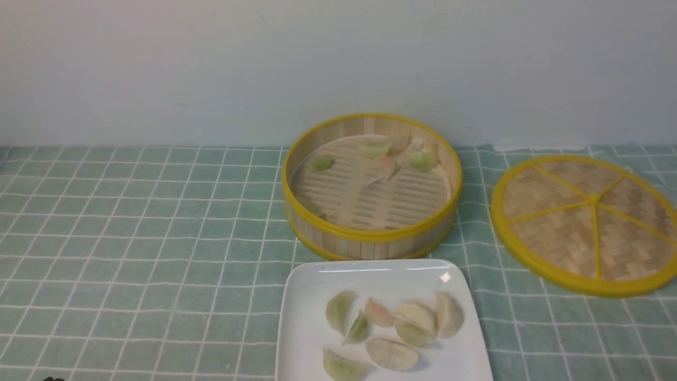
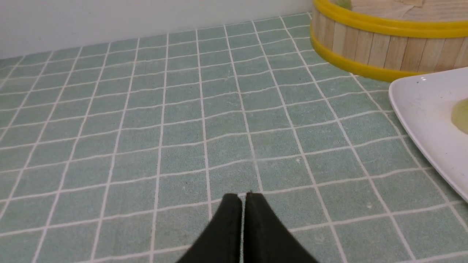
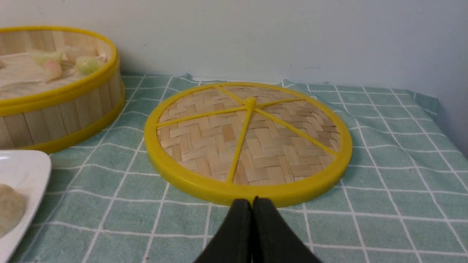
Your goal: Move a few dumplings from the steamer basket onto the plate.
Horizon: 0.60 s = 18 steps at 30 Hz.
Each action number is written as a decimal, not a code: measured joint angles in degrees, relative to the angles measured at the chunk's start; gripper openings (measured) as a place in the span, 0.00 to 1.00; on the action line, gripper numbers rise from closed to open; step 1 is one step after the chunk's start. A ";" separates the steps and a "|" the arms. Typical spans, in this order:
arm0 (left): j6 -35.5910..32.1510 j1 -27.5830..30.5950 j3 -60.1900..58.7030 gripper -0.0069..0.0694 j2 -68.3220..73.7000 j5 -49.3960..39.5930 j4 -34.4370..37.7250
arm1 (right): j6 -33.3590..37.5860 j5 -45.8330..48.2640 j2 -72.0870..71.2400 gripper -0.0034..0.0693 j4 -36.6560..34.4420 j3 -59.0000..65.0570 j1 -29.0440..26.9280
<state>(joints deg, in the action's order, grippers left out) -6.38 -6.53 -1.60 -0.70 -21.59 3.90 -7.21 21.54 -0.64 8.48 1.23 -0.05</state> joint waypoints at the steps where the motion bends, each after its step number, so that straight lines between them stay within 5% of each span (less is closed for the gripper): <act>1: 0.00 0.00 0.00 0.08 0.00 0.00 0.00 | 0.00 0.00 0.00 0.03 0.00 0.00 0.00; 9: 0.00 0.00 0.00 0.08 0.00 0.00 0.00 | 1.72 0.00 0.00 0.03 -1.64 0.00 0.00; 18: 0.00 0.00 0.00 0.08 0.00 -0.05 0.00 | 14.70 0.06 -0.04 0.03 -12.36 0.00 0.00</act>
<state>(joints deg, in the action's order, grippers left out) -6.38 -6.53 -1.60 -0.70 -21.64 3.90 7.49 21.60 -0.69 -3.88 1.23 -0.05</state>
